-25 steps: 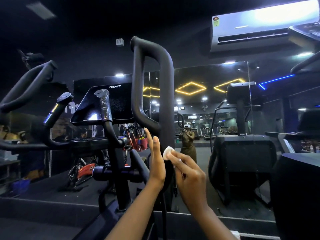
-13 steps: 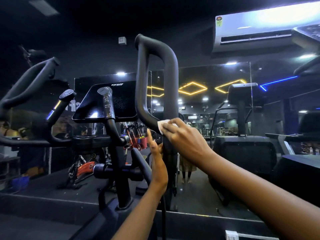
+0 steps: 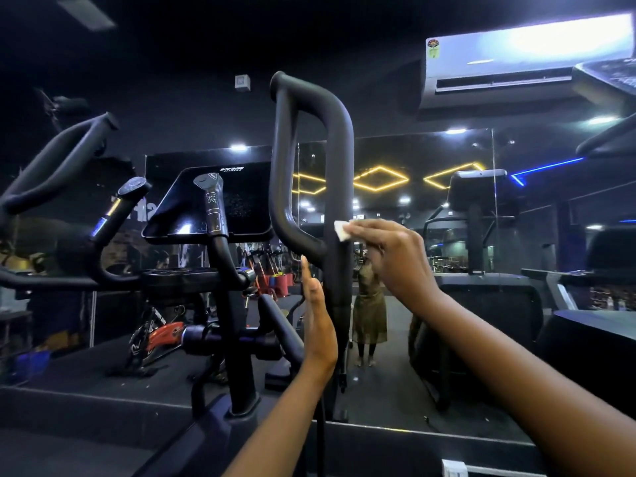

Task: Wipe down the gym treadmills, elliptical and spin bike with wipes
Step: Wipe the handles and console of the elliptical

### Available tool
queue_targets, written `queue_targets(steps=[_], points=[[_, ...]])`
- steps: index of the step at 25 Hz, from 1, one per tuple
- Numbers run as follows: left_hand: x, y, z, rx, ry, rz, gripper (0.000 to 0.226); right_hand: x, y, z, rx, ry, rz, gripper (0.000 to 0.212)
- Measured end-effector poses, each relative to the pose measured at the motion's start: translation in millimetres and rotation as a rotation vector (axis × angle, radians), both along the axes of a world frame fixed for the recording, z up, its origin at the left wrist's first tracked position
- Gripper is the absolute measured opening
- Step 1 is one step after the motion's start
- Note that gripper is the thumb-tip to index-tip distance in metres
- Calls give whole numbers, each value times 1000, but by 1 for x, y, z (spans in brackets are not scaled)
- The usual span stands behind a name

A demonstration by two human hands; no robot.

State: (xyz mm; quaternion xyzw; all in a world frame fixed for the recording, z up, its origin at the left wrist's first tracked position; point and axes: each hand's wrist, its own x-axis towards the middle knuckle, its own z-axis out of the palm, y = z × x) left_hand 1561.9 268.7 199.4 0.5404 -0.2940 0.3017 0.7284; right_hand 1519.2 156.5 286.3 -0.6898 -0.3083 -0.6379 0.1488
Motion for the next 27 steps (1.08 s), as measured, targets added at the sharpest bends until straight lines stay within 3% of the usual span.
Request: queue_targets(steps=[2,5,10,13,18,21,27], points=[[2,0,-1,31,37,-54,92,6,7,1,147,59,53,28],[1,0,2,-1,-32,-91,69,14,18,-43,258,28,61,33],[-10,-3,6,-31,-64,-101,84,3,26,-100,279,36,32,33],[-11,2,7,-56,-12,-144,82,-10,25,-108,244,79,31,32],[-10,34,-3,-31,87,-4,52,-28,47,-84,291,49,227,24],[-9,65,-6,-16,102,84,66,-24,79,-67,254,34,311,25],[10,141,18,-85,86,323,51,30,146,-28,207,119,418,26]])
